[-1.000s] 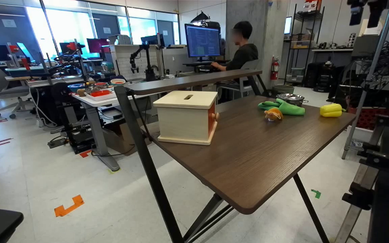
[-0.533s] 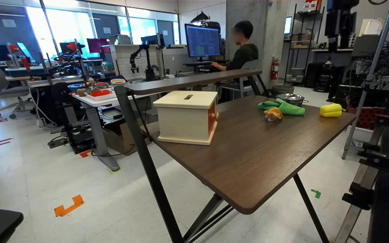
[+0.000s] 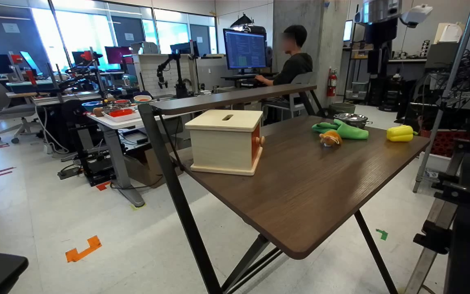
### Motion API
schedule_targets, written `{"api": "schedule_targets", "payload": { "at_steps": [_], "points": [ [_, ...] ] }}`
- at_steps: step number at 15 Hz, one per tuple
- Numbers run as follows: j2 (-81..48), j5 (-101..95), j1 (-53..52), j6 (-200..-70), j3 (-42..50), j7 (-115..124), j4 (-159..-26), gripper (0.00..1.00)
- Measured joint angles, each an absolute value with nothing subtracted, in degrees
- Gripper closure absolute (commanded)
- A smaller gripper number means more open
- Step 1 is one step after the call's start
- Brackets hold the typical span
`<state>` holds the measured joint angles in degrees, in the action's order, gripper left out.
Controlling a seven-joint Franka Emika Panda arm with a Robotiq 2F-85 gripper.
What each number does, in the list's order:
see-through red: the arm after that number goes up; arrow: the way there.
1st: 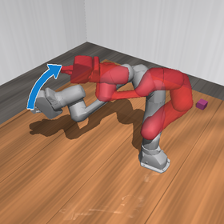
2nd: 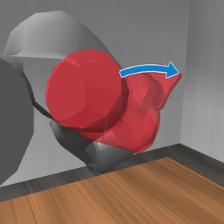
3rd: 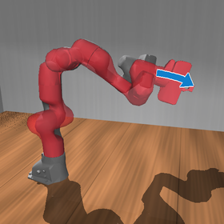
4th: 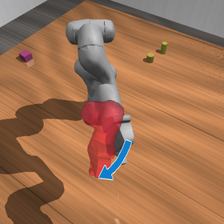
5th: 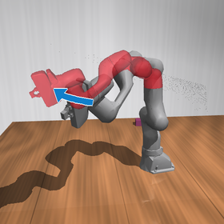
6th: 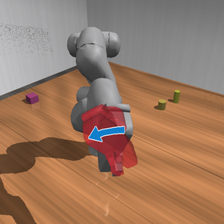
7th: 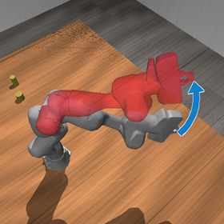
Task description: Fold the green towel
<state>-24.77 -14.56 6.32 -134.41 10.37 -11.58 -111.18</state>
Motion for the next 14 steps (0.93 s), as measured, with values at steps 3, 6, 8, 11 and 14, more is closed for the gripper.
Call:
{"api": "schedule_targets", "payload": {
  "at_steps": [3, 6, 8, 11, 14],
  "points": [
    [-29.06, -14.58, 6.39, -137.30, 10.09, -13.33, -107.65, 0.00],
    [-32.53, -14.58, 6.69, -138.36, 9.27, -15.08, -104.09, 0.00],
    [-34.56, -14.56, 7.00, -138.36, 8.45, -16.52, -101.90, 0.00],
    [-37.28, -14.55, 7.34, -138.36, 7.42, -18.72, -99.32, 0.00],
    [-39.05, -14.16, 8.21, -138.36, 5.79, -21.23, -97.49, 0.00]
  ]
}}
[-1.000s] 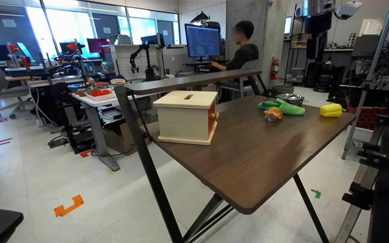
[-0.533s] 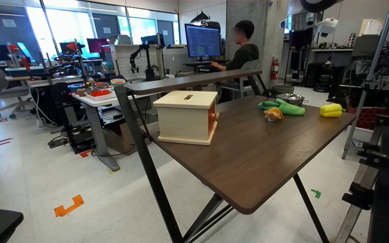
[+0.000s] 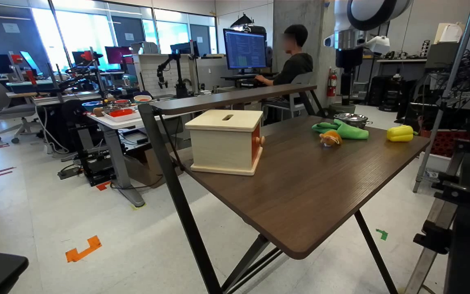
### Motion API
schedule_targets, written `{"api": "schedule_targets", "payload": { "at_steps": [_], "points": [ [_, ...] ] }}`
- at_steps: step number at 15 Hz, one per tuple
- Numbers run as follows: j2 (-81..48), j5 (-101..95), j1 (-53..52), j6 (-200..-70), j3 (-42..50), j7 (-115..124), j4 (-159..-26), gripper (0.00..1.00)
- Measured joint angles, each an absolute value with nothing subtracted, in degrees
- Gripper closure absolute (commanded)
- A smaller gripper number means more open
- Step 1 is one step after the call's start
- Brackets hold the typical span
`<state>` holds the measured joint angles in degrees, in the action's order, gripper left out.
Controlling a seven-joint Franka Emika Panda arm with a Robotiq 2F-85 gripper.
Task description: Fold the green towel
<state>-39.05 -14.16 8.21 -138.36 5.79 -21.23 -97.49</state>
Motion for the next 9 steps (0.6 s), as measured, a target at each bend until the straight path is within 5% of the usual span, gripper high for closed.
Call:
{"api": "schedule_targets", "payload": {
  "at_steps": [9],
  "points": [
    [-39.26, -12.09, 10.54, -138.27, 3.21, -24.33, -96.52, 0.00]
  ]
}}
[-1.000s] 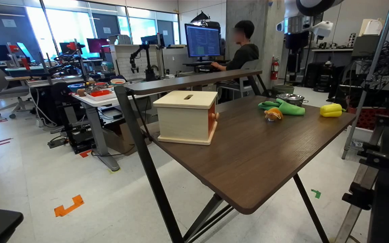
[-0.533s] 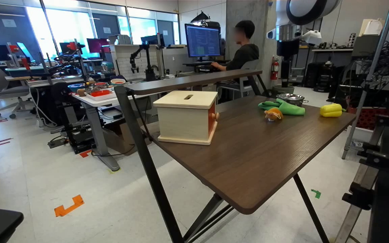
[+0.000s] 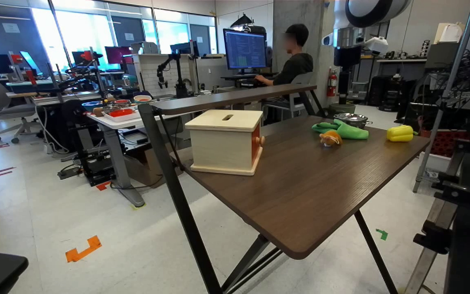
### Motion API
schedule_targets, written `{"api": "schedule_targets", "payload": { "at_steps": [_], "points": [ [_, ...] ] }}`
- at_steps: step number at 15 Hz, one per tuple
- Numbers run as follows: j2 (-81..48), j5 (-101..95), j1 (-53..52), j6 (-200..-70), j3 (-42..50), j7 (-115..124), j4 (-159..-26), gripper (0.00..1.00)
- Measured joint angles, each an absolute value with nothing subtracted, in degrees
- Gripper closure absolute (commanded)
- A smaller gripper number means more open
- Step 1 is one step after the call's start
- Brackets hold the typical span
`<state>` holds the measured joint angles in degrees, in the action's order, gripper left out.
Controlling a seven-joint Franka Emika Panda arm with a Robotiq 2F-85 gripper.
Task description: Fold the green towel
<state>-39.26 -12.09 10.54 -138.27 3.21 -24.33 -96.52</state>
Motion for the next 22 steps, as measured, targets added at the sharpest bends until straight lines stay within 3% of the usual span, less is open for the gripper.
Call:
{"api": "schedule_targets", "payload": {
  "at_steps": [22],
  "points": [
    [-43.00, -13.56, 10.53, -138.82, 2.07, -37.18, -96.19, 0.00]
  ]
}}
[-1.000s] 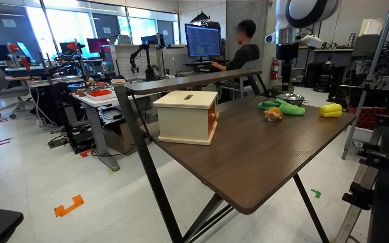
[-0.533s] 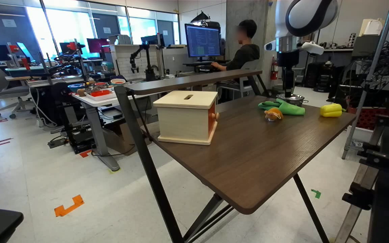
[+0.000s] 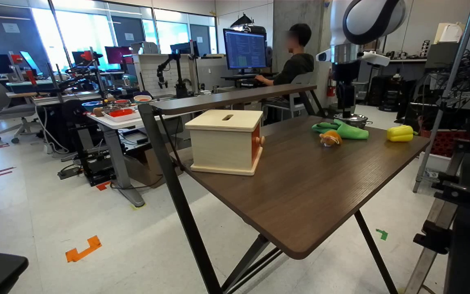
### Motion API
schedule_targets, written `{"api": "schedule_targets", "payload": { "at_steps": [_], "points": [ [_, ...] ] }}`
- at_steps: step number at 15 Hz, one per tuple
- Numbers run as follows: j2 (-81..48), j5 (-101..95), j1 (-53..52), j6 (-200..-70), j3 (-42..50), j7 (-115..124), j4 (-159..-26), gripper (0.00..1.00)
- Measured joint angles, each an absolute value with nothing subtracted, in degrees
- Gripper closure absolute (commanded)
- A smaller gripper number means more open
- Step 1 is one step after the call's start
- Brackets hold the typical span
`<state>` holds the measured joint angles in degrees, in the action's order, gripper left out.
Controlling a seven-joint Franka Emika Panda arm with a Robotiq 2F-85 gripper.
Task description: Fold the green towel
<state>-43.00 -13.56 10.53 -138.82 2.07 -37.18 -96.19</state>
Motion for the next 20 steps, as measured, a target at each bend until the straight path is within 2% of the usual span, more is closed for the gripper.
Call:
{"api": "schedule_targets", "payload": {
  "at_steps": [6, 7, 8, 16, 18, 20],
  "points": [
    [-46.19, -13.51, 10.55, -138.81, 0.36, -41.48, -93.78, 0.00],
    [-46.92, -13.51, 10.55, -138.80, 0.23, -41.89, -93.30, 0.25],
    [-47.63, -13.51, 10.55, -138.80, 0.16, -42.32, -92.87, 0.26],
    [-49.59, -13.49, 10.57, -138.72, -0.02, -43.58, -90.50, 0.87],
    [-49.59, -13.50, 10.58, -138.73, 0.01, -43.59, -90.16, 1.00],
    [-49.59, -13.50, 10.58, -138.72, 0.00, -43.61, -89.85, 0.96]
  ]
}}
